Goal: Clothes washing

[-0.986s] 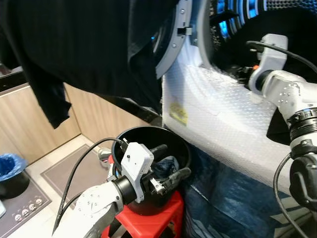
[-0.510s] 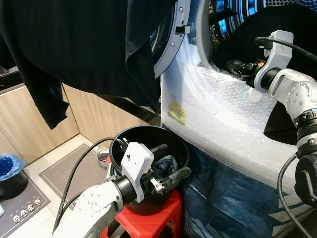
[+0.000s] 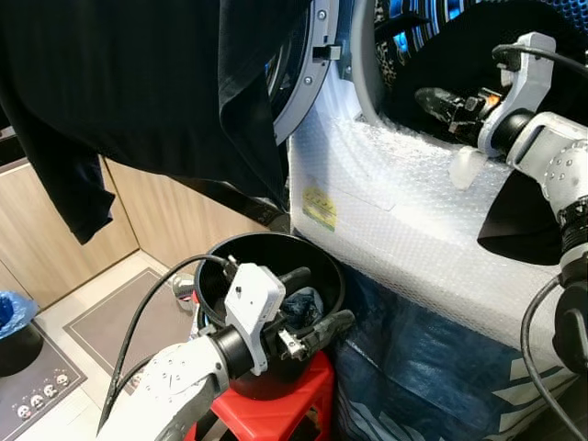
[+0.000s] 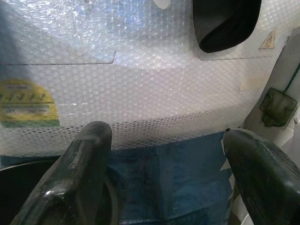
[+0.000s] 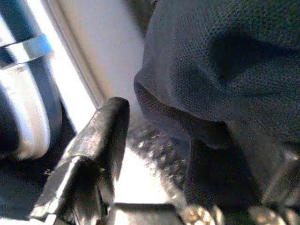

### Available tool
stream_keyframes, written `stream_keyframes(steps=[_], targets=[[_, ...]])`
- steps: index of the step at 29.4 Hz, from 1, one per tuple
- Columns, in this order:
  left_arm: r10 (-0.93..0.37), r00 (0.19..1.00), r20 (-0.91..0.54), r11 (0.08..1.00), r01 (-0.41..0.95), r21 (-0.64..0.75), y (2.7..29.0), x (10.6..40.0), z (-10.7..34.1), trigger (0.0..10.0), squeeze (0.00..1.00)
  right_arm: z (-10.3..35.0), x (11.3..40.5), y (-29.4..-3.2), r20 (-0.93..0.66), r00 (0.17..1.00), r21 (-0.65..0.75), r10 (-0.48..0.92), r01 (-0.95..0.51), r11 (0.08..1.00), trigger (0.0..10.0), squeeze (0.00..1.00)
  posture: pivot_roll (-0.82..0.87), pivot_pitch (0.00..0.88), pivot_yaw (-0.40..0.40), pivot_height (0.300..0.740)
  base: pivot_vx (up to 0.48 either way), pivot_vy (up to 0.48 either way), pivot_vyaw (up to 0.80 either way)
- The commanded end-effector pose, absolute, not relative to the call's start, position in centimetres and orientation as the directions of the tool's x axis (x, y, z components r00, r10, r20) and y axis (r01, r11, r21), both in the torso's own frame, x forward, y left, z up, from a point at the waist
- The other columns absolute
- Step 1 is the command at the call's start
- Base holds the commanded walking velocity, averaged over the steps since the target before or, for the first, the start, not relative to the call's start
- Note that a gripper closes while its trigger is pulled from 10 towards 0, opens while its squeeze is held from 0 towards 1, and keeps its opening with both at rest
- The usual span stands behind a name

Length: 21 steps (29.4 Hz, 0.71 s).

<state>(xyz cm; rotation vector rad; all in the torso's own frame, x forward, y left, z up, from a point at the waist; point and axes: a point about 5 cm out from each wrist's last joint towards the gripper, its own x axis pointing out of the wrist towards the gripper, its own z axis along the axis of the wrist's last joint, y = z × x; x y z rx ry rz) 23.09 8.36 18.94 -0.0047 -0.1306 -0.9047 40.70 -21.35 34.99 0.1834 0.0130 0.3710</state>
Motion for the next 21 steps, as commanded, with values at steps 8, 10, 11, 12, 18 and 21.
stream_keyframes(steps=[8,10,11,12,18,21], targets=[[-0.792,0.597,0.131,0.608,0.791,0.070,8.1,23.0,19.5,10.0,0.00,35.5,40.9,-24.4,-0.024,1.000,0.129,-0.017,0.020,0.991,10.0,0.00,-0.02,0.042,-0.030,0.740,0.000,0.000,0.00],[-0.792,0.596,0.131,0.608,0.791,0.070,8.1,23.0,19.5,10.0,0.00,35.6,40.9,-24.8,-0.021,0.998,0.123,-0.055,0.057,0.991,10.0,0.00,-0.02,0.042,-0.032,0.740,0.000,0.000,0.00],[-0.792,0.596,0.132,0.608,0.791,0.069,8.1,23.1,19.5,10.0,0.00,35.9,40.7,-25.6,-0.004,0.990,0.111,-0.141,0.140,0.984,10.0,0.00,-0.02,0.040,-0.033,0.740,0.000,0.000,0.00],[-0.792,0.596,0.132,0.608,0.791,0.069,8.1,23.1,19.5,10.0,0.00,35.9,40.7,-25.6,-0.004,0.990,0.111,-0.141,0.140,0.984,10.0,0.00,-0.02,0.040,-0.033,0.740,0.000,0.000,0.00],[-0.790,0.598,0.133,0.610,0.790,0.069,8.0,23.1,19.5,10.0,0.00,38.9,39.7,-27.8,0.147,0.913,0.142,-0.380,0.361,0.922,10.0,0.00,-0.01,0.034,-0.038,0.740,0.000,0.000,0.00],[-0.789,0.600,0.133,0.611,0.789,0.069,8.1,23.1,19.5,10.0,0.00,39.9,39.3,-28.1,0.199,0.893,0.190,-0.404,0.369,0.910,10.0,0.00,-0.01,0.032,-0.038,0.740,0.000,0.000,0.00]])
